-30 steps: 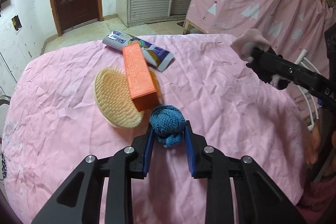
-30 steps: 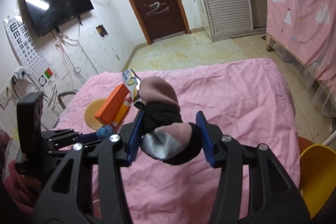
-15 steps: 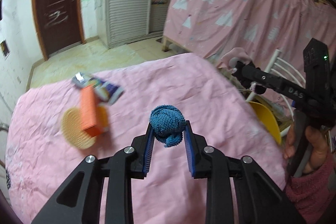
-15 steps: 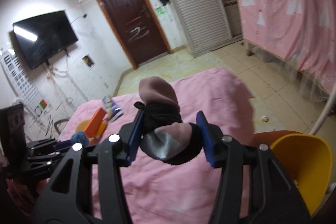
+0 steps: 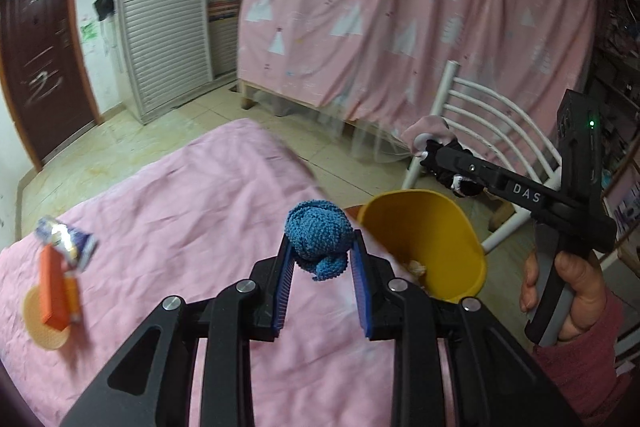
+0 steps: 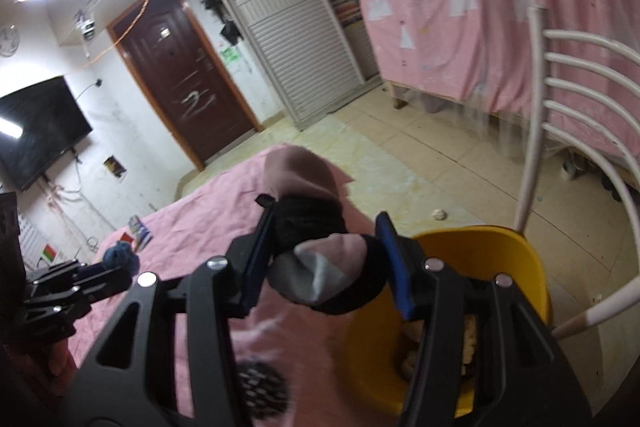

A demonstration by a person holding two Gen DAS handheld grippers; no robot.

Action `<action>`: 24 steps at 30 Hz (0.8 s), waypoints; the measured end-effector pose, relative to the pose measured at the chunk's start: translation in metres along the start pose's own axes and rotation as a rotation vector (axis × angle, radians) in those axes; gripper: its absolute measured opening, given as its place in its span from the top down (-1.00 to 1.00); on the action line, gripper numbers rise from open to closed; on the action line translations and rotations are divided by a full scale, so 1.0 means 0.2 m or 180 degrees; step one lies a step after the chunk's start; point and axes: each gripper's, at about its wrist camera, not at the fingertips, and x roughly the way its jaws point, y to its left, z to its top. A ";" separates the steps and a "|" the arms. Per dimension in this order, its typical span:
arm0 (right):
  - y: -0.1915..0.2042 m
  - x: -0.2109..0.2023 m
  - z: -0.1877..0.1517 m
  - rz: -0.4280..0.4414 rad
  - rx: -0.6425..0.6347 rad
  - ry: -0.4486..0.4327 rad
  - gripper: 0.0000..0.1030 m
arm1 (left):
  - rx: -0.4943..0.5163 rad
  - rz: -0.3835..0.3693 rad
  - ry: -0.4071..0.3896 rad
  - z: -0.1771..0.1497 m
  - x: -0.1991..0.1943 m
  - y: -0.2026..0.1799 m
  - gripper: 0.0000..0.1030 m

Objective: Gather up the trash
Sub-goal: 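Carry yarn ball and sock to the yellow bucket and release both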

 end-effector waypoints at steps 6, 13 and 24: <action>-0.18 -0.04 -0.02 -0.0232 0.0165 -0.0077 -0.03 | 0.0161 -0.0116 0.0090 0.05 0.14 -0.20 0.65; -0.36 -0.07 -0.01 -0.0353 0.0423 -0.0176 -0.27 | 0.0353 -0.0326 0.0132 0.15 0.28 -0.41 0.65; -0.41 -0.17 0.03 -0.0458 0.0519 -0.0410 -0.28 | 0.0301 -0.0504 0.0375 0.19 0.46 -0.56 -0.07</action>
